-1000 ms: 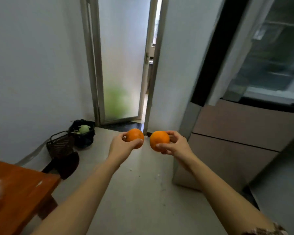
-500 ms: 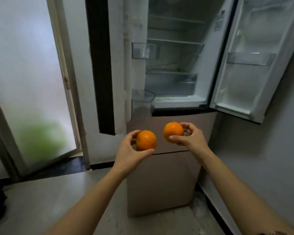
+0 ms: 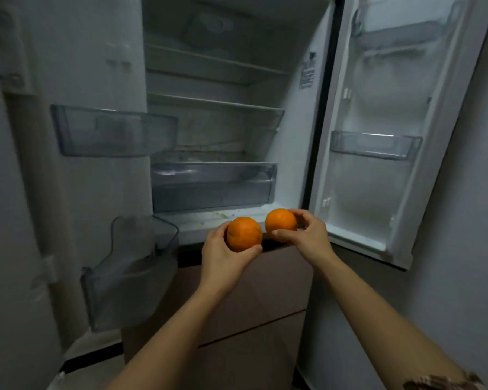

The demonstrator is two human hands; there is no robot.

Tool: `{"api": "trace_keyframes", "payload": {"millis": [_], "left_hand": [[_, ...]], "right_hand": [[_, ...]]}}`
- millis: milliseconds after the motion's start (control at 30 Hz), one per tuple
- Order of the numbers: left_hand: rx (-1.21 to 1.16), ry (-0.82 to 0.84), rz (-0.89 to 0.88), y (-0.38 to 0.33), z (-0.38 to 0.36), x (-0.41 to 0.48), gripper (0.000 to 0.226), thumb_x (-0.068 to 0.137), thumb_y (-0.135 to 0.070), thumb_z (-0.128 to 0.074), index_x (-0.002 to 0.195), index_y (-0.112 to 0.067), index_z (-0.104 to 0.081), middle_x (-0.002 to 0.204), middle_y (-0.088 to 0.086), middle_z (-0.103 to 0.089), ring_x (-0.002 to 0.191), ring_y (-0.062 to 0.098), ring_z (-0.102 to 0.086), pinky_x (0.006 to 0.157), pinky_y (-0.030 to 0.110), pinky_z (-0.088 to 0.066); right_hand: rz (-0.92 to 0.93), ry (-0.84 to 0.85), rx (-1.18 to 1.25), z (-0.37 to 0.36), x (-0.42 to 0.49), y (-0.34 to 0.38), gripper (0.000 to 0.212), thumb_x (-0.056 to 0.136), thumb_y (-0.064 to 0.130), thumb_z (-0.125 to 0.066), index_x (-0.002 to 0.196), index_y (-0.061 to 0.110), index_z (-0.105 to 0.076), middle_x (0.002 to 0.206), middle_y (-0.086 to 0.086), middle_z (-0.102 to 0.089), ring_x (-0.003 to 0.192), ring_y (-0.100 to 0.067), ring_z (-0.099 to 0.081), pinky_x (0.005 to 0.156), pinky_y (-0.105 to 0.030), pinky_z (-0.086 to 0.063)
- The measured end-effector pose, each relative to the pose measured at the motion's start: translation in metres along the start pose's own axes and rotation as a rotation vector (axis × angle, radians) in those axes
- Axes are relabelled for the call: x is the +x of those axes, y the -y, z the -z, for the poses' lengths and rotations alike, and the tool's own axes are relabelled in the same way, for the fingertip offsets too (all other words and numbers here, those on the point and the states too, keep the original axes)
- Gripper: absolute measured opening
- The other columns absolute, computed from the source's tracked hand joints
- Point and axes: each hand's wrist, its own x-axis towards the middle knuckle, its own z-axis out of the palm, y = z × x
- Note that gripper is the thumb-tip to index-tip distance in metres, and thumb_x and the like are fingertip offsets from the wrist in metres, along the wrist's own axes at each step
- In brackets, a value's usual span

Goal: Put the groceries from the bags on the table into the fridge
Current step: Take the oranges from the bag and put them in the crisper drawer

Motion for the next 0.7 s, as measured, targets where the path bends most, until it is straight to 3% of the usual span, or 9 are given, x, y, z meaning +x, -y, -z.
{"api": "trace_keyframes", "payload": {"millis": [133, 333, 467, 600, 700], "left_hand": [[-0.079, -0.117, 0.076, 0.023, -0.036, 0.058, 0.076, 0.069, -0.033, -0.082, 0.134, -0.025, -0.044, 0.125, -0.002, -0.054, 0.104, 0.016, -0.058, 0.090, 0.035, -0.049], [-0.069, -0.315, 0.113, 0.049, -0.070, 0.154, 0.072, 0.070, -0.031, -0.082, 0.132, -0.020, -0.048, 0.114, -0.002, -0.060, 0.095, 0.017, -0.059, 0.088, 0.034, -0.047], [0.003, -0.424, 0.106, 0.059, -0.081, 0.221, 0.079, 0.068, -0.038, -0.081, 0.137, -0.018, -0.046, 0.123, 0.003, -0.060, 0.110, 0.023, -0.058, 0.096, 0.042, -0.047], [0.040, -0.483, 0.043, 0.063, -0.079, 0.277, 0.064, 0.073, -0.030, -0.080, 0.129, -0.017, -0.051, 0.113, 0.001, -0.061, 0.104, 0.024, -0.060, 0.088, 0.035, -0.047], [0.172, -0.491, -0.018, 0.070, -0.070, 0.305, 0.072, 0.074, -0.038, -0.077, 0.135, -0.023, -0.041, 0.118, 0.004, -0.059, 0.104, 0.025, -0.058, 0.088, 0.040, -0.049]], "right_hand": [[0.006, -0.012, 0.018, -0.010, 0.065, -0.020, 0.056, 0.072, 0.020, -0.082, 0.118, 0.033, -0.052, 0.119, 0.002, -0.054, 0.103, -0.017, -0.055, 0.083, -0.034, -0.046], [0.047, 0.086, 0.029, -0.033, 0.175, -0.054, 0.057, 0.073, 0.025, -0.082, 0.118, 0.030, -0.049, 0.118, -0.005, -0.059, 0.101, -0.020, -0.060, 0.091, -0.040, -0.051], [0.101, 0.081, 0.048, -0.053, 0.249, -0.051, 0.070, 0.072, 0.020, -0.082, 0.131, 0.018, -0.044, 0.117, -0.004, -0.055, 0.101, -0.019, -0.057, 0.091, -0.035, -0.047], [0.203, 0.124, 0.018, -0.081, 0.308, -0.044, 0.042, 0.073, 0.022, -0.081, 0.108, 0.018, -0.057, 0.109, -0.007, -0.063, 0.094, -0.020, -0.060, 0.078, -0.027, -0.043], [0.309, 0.149, -0.045, -0.105, 0.334, -0.051, 0.055, 0.077, 0.034, -0.077, 0.123, 0.020, -0.051, 0.117, -0.006, -0.059, 0.104, -0.023, -0.058, 0.086, -0.036, -0.047]]}}
